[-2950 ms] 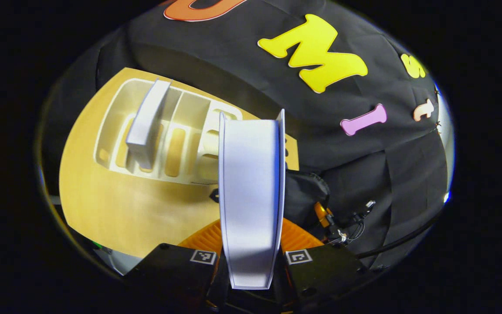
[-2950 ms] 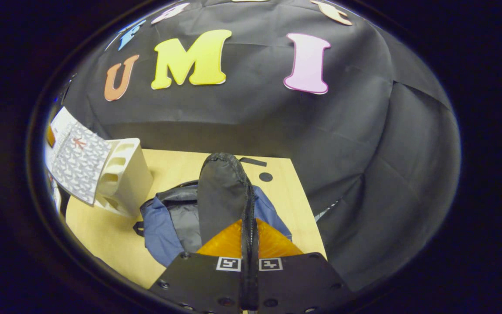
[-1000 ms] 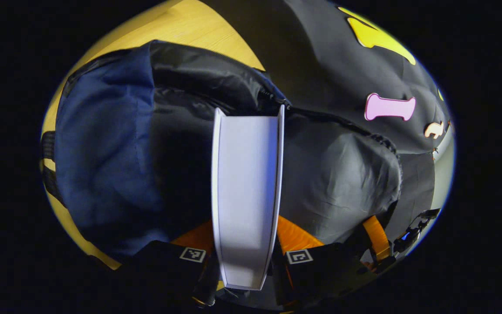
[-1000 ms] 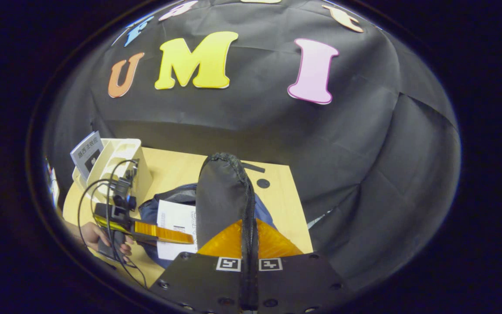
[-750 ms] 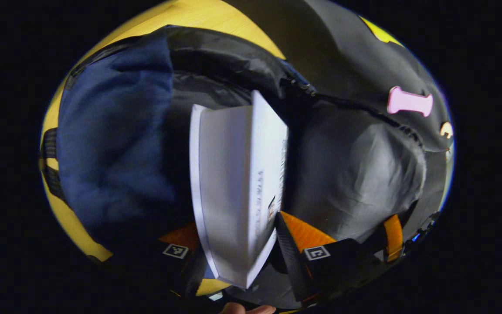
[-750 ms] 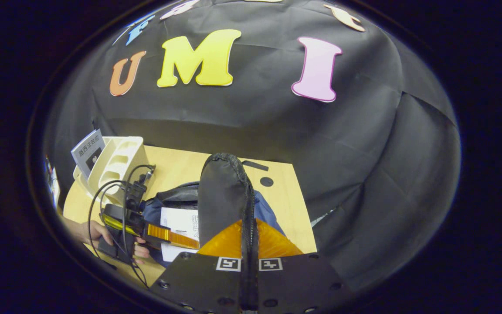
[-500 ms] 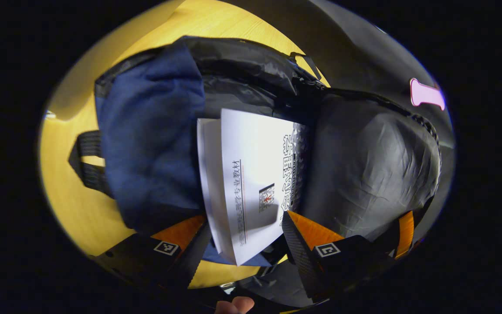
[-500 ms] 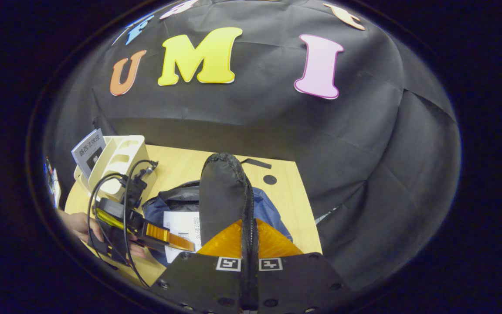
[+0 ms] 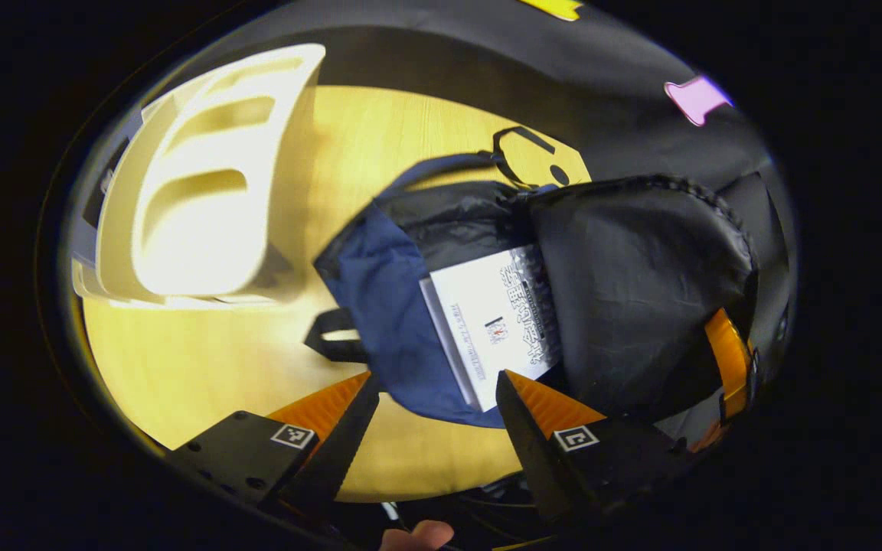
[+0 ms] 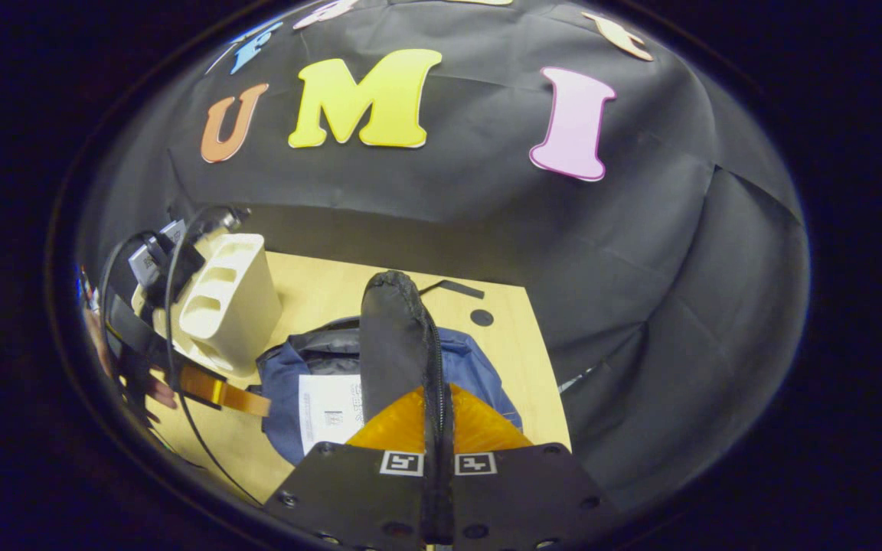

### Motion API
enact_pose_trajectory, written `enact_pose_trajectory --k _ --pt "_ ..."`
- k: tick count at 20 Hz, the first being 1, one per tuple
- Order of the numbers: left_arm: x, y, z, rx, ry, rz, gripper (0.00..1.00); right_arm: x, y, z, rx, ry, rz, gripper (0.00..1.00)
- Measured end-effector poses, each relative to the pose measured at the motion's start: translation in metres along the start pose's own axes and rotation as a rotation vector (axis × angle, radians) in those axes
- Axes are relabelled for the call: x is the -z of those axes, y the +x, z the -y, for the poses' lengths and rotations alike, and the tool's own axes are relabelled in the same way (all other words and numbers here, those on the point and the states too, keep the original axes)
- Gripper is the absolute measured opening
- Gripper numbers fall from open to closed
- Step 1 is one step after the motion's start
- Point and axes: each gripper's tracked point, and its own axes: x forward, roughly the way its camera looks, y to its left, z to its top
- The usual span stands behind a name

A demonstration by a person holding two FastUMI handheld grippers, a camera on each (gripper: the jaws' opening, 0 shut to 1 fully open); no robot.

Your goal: Open the schoolbag, grab two books from the bookshelf and put them into the schoolbag.

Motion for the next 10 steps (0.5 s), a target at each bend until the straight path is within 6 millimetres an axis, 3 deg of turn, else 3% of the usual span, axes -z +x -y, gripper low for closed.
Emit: enact_pose_trajectory --k 7,10 --pt "0.005 -0.077 -0.060 -0.086 0.030 0.069 0.98 0.002 -0.003 -0.020 0.014 -0.030 -0.003 0.00" --pt "-0.006 -0.116 -0.090 -0.116 0.017 0.134 0.98 0.002 -0.005 -0.034 0.013 -0.042 -0.006 0.00"
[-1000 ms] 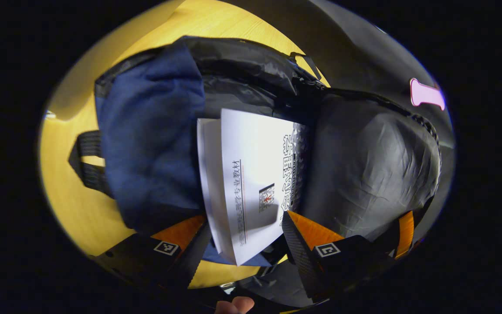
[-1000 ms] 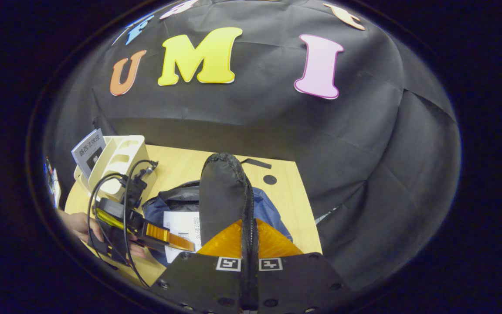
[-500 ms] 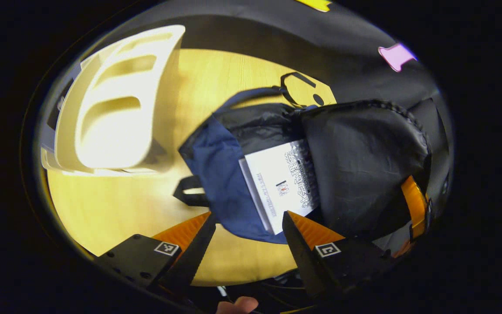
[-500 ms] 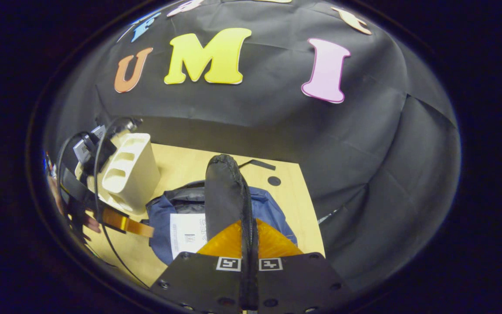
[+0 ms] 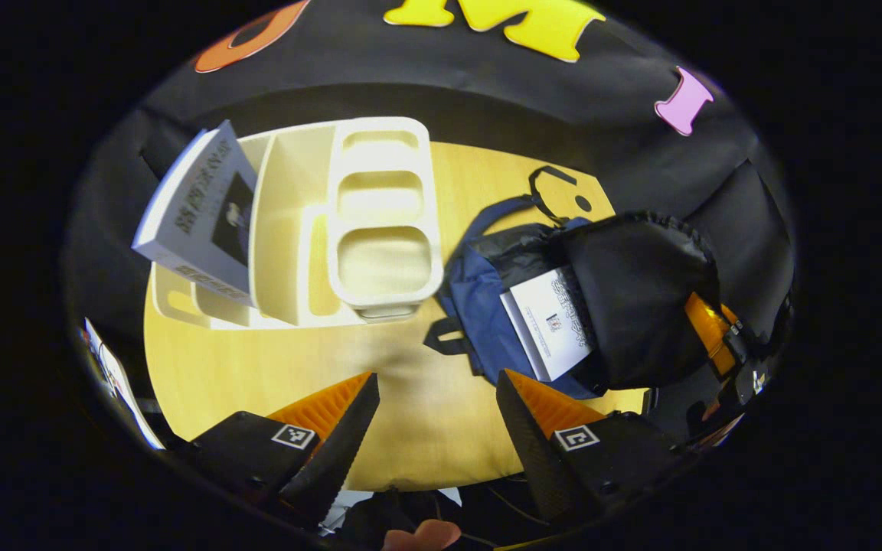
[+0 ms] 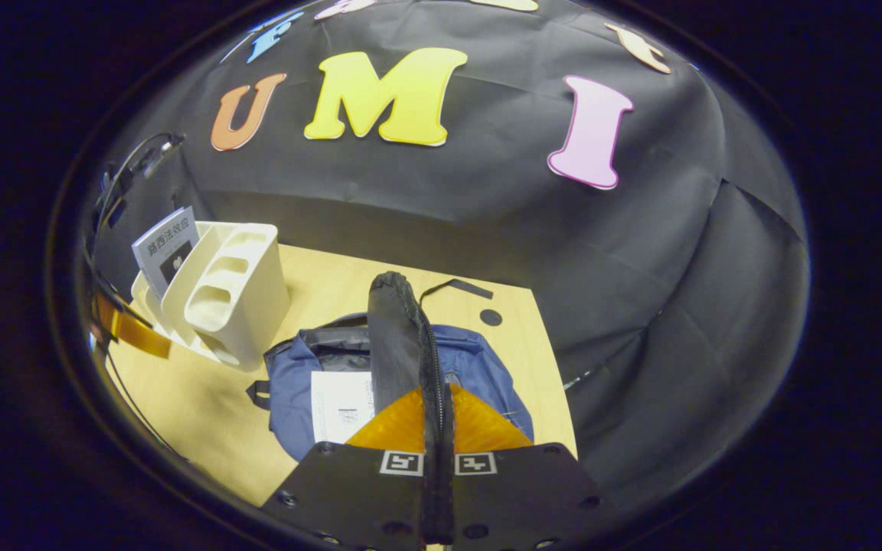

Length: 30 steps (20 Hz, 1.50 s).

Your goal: Open the schoolbag, grab two books from the bookshelf and put them into the schoolbag.

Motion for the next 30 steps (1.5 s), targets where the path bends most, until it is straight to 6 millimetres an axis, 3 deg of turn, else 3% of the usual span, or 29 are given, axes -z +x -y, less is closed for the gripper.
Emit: enact_pose_trajectory --k 6,9,12,16,24,27,30 --pt "-0.062 -0.080 -0.072 -0.052 -0.050 0.148 0.97 0.005 0.000 -0.020 0.004 0.003 -0.011 0.00" --pt "-0.095 -0.105 -0.105 -0.075 -0.042 0.176 0.97 0.006 -0.001 -0.019 0.021 0.018 -0.010 0.00" --pt "-0.124 -0.118 -0.130 -0.081 -0.043 0.169 0.97 0.008 -0.001 -0.014 0.042 0.037 -0.014 0.00" --pt "-0.144 -0.104 -0.160 -0.092 -0.063 0.090 0.96 0.008 -0.001 -0.011 0.065 0.060 -0.021 0.00" --pt "-0.145 -0.041 -0.189 -0.072 -0.093 -0.116 0.97 0.010 0.002 -0.008 0.091 0.083 -0.043 0.00" --pt "-0.147 -0.018 -0.208 -0.110 -0.072 -0.163 0.97 0.012 0.004 -0.009 0.101 0.087 -0.052 0.00" --pt "-0.143 0.003 -0.212 -0.124 -0.097 -0.199 0.97 0.013 0.006 -0.011 0.102 0.083 -0.060 0.00"
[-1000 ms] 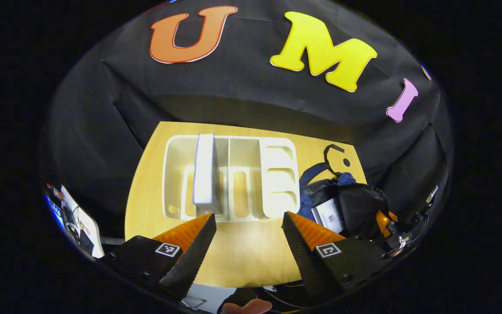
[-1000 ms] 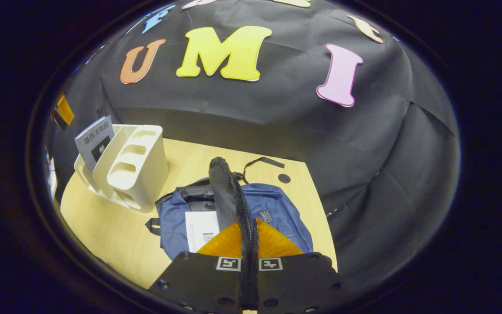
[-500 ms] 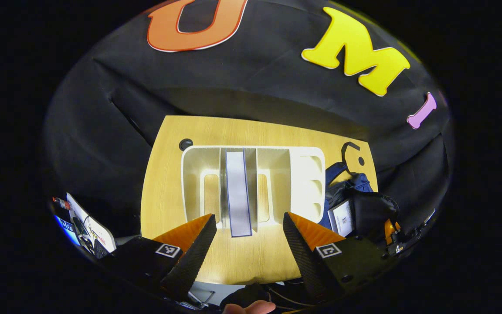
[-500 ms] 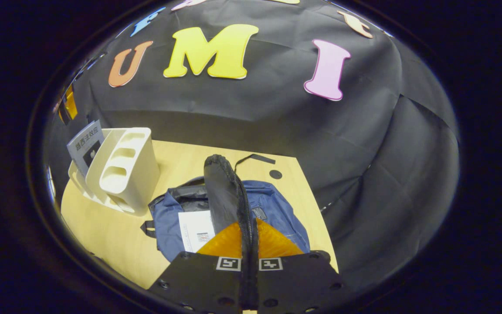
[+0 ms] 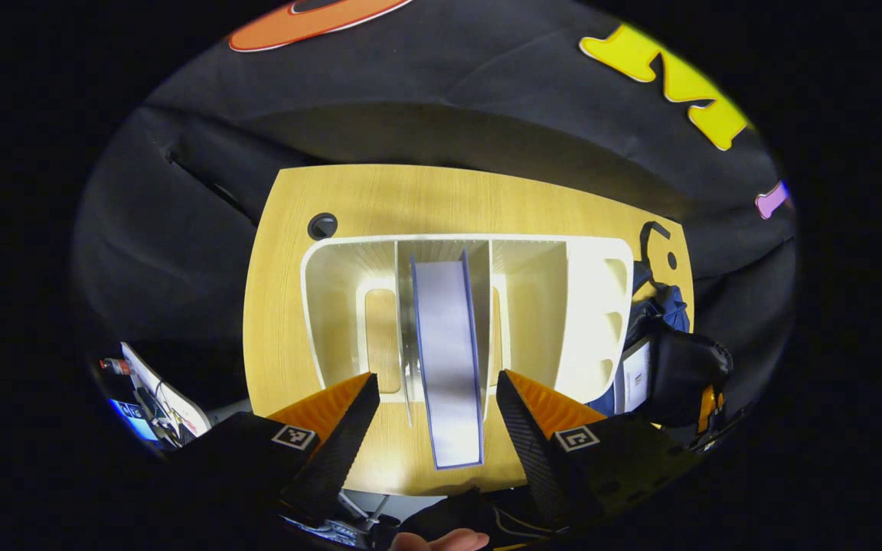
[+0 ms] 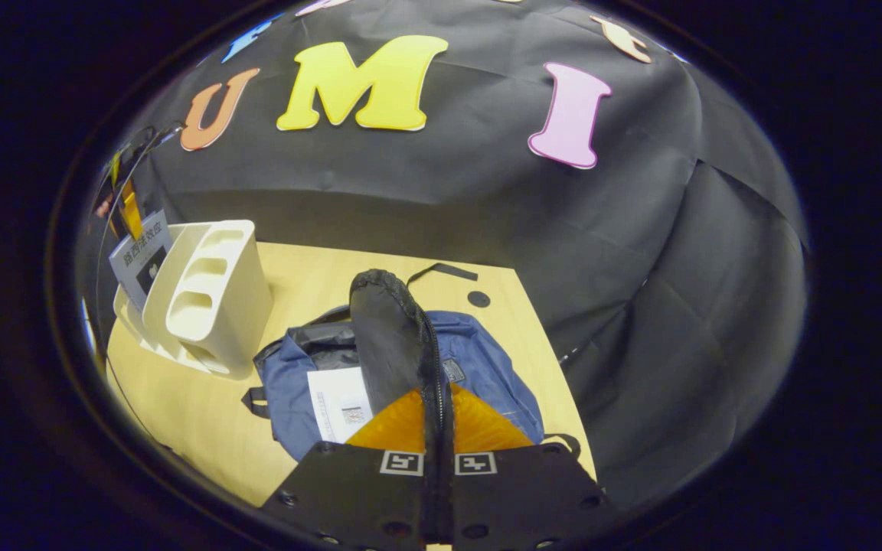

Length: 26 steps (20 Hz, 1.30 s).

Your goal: Open the schoolbag, grab two books from the bookshelf and put them into the schoolbag.

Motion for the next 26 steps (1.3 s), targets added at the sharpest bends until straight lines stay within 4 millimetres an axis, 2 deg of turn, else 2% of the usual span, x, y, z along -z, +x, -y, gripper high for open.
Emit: enact_pose_trajectory --k 4,9,13,14,15,16,22,26 --pt "0.008 0.024 -0.004 -0.001 -0.022 -0.052 0.98 0.002 0.005 -0.001 -0.002 -0.002 -0.008 0.00" --pt "0.013 0.049 0.001 0.009 -0.048 -0.106 0.94 0.008 0.008 -0.001 -0.004 0.001 -0.018 0.00" --pt "0.016 0.059 0.002 0.007 -0.075 -0.126 0.81 0.009 0.011 -0.004 -0.016 -0.003 -0.025 0.00" --pt "0.017 0.059 0.000 -0.004 -0.087 -0.131 0.69 0.009 0.012 -0.005 -0.020 -0.003 -0.027 0.00" --pt "0.016 0.059 -0.004 -0.020 -0.093 -0.133 0.63 0.010 0.012 -0.006 -0.026 -0.003 -0.028 0.00" --pt "0.018 0.058 -0.004 -0.020 -0.088 -0.138 0.49 0.010 0.013 -0.007 -0.033 -0.002 -0.031 0.00" --pt "0.022 0.046 -0.003 0.001 -0.080 -0.130 0.47 0.009 0.013 -0.009 -0.050 -0.009 -0.034 0.00" --pt "0.024 0.017 -0.004 0.008 -0.049 -0.089 0.47 0.009 0.013 -0.008 -0.058 -0.009 -0.033 0.00"
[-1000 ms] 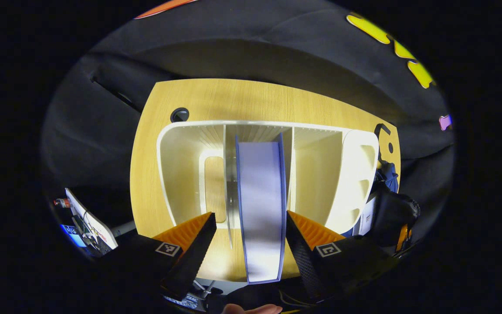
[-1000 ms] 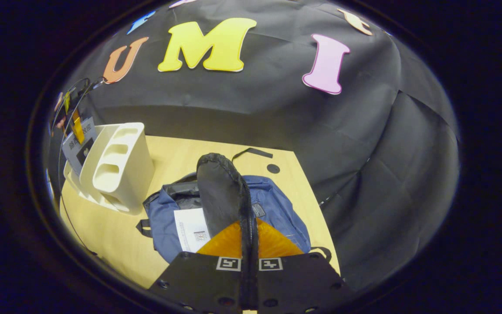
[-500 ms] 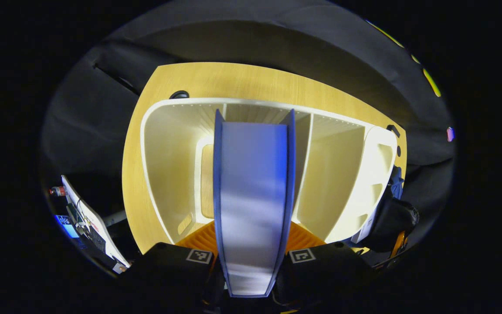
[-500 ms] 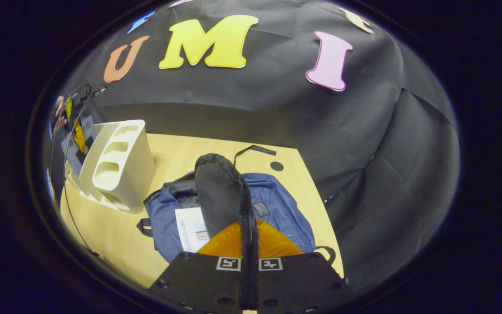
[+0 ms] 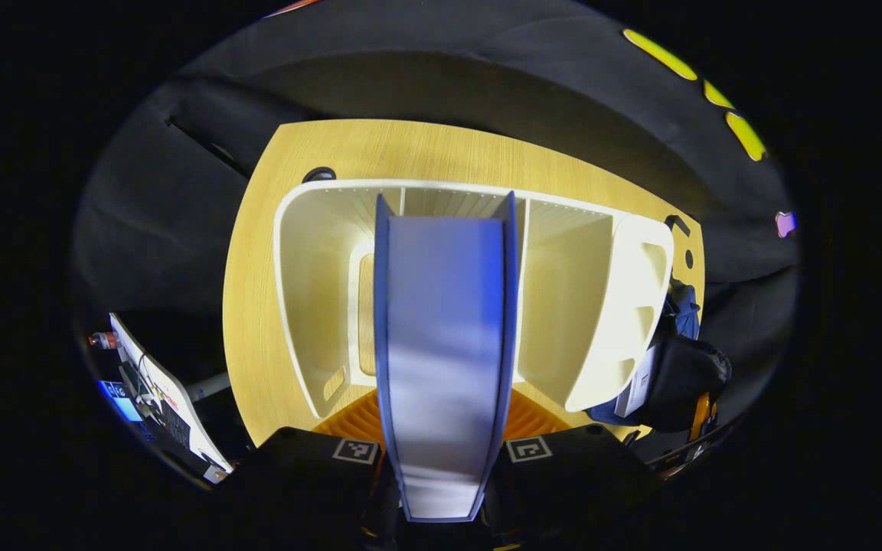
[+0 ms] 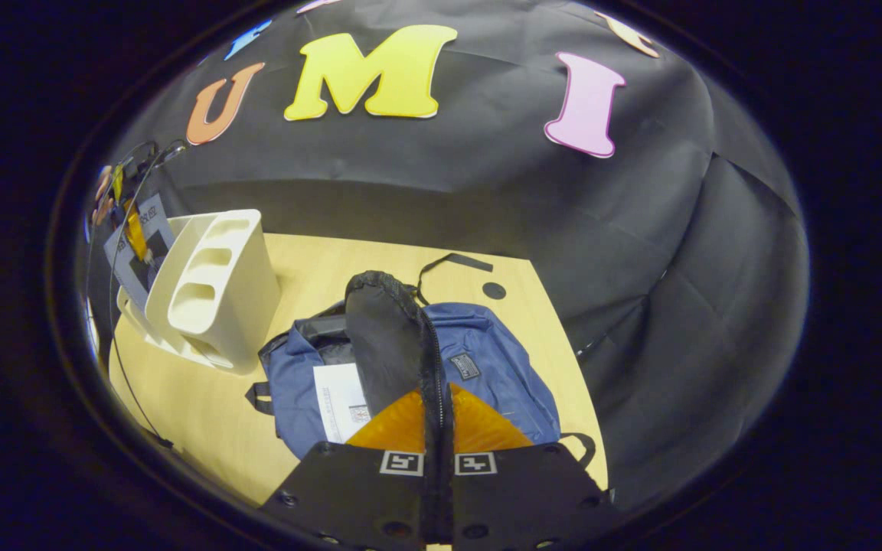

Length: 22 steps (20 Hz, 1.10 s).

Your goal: Open the schoolbag, grab two books from the bookshelf and put them into the schoolbag.

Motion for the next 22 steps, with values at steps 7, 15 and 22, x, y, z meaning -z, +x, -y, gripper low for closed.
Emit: enact_pose_trajectory --k 7,15,22 --pt "0.047 -0.090 0.008 0.096 -0.012 0.087 0.46 -0.001 -0.003 0.003 -0.015 0.006 0.010 0.00" --pt "0.103 -0.162 0.050 0.295 -0.042 0.166 0.46 -0.003 -0.010 0.008 -0.033 0.011 0.030 0.00" --pt "0.140 -0.149 0.155 0.639 -0.102 0.161 0.46 0.002 -0.007 0.011 -0.049 0.003 0.025 0.00"
